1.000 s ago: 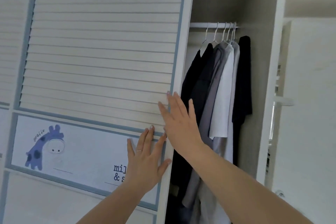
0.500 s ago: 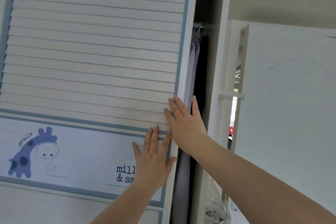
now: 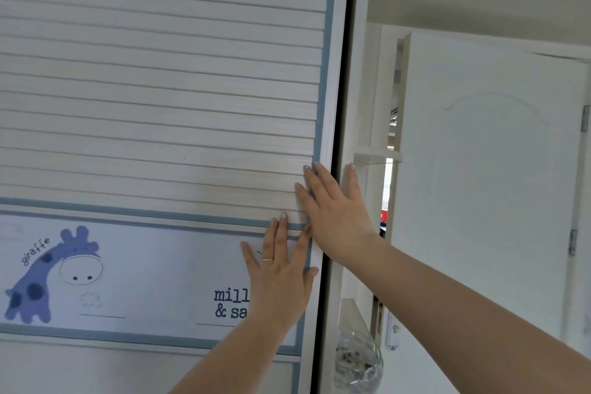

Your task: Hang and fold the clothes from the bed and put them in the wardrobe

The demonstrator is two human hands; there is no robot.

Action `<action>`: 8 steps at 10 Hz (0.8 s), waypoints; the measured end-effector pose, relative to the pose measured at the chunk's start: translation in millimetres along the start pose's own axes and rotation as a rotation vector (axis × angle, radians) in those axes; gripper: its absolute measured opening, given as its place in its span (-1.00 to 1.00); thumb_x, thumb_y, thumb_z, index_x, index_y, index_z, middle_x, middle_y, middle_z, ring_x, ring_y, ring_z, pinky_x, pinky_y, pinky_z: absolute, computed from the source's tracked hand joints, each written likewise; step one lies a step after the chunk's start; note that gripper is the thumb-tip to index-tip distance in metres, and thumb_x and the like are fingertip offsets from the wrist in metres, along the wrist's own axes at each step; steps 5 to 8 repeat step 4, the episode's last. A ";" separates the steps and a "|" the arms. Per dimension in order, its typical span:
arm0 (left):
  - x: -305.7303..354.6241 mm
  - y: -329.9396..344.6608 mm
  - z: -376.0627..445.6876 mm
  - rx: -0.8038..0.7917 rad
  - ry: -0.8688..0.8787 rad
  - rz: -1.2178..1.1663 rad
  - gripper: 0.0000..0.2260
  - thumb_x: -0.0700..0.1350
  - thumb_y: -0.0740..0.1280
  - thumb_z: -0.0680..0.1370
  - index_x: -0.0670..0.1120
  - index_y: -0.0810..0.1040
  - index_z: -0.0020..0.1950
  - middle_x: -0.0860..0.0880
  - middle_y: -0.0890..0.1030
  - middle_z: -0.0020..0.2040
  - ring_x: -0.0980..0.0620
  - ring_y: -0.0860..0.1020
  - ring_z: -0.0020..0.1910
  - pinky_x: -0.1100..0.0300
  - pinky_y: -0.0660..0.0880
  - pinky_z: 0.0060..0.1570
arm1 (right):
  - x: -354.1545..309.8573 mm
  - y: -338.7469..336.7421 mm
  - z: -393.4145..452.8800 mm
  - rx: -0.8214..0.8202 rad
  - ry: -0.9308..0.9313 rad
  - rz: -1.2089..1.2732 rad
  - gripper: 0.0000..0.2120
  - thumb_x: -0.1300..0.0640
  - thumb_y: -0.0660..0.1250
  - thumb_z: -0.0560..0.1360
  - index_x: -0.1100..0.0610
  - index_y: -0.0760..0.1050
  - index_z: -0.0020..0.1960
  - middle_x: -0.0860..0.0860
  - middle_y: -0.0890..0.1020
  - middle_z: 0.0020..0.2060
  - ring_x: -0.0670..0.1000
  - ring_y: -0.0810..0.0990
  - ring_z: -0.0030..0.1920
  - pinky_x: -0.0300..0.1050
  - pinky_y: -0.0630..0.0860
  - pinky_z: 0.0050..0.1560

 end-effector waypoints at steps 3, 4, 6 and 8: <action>6.9 4.1 -1.7 0.036 0.068 0.001 -0.47 0.16 0.04 0.50 0.01 0.23 0.44 -0.23 0.25 0.47 -0.19 0.20 0.46 -0.44 0.30 0.21 | 0.9 -4.8 -22.4 0.236 0.089 0.158 -0.40 0.10 0.58 0.22 0.08 0.55 0.24 0.10 0.63 0.14 0.10 0.58 0.20 0.44 0.15 0.27; 9.4 1.4 -0.9 0.019 0.082 -0.042 -0.47 0.12 0.05 0.51 -0.01 0.19 0.46 -0.26 0.29 0.45 -0.20 0.23 0.46 -0.46 0.32 0.17 | 0.7 -35.9 -73.6 0.542 0.041 0.431 -0.64 0.21 0.45 0.30 0.02 0.62 0.09 -0.10 0.64 -0.30 -0.05 0.63 -0.29 0.15 0.53 0.14; 9.4 1.4 -0.9 0.019 0.082 -0.042 -0.47 0.12 0.05 0.51 -0.01 0.19 0.46 -0.26 0.29 0.45 -0.20 0.23 0.46 -0.46 0.32 0.17 | 0.7 -35.9 -73.6 0.542 0.041 0.431 -0.64 0.21 0.45 0.30 0.02 0.62 0.09 -0.10 0.64 -0.30 -0.05 0.63 -0.29 0.15 0.53 0.14; 9.4 1.4 -0.9 0.019 0.082 -0.042 -0.47 0.12 0.05 0.51 -0.01 0.19 0.46 -0.26 0.29 0.45 -0.20 0.23 0.46 -0.46 0.32 0.17 | 0.7 -35.9 -73.6 0.542 0.041 0.431 -0.64 0.21 0.45 0.30 0.02 0.62 0.09 -0.10 0.64 -0.30 -0.05 0.63 -0.29 0.15 0.53 0.14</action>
Point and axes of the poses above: each hand's wrist, its own z-axis towards the middle knuckle, its own y-axis out of the palm, x = y × z, the point moved 2 cm from there along z, towards the middle knuckle
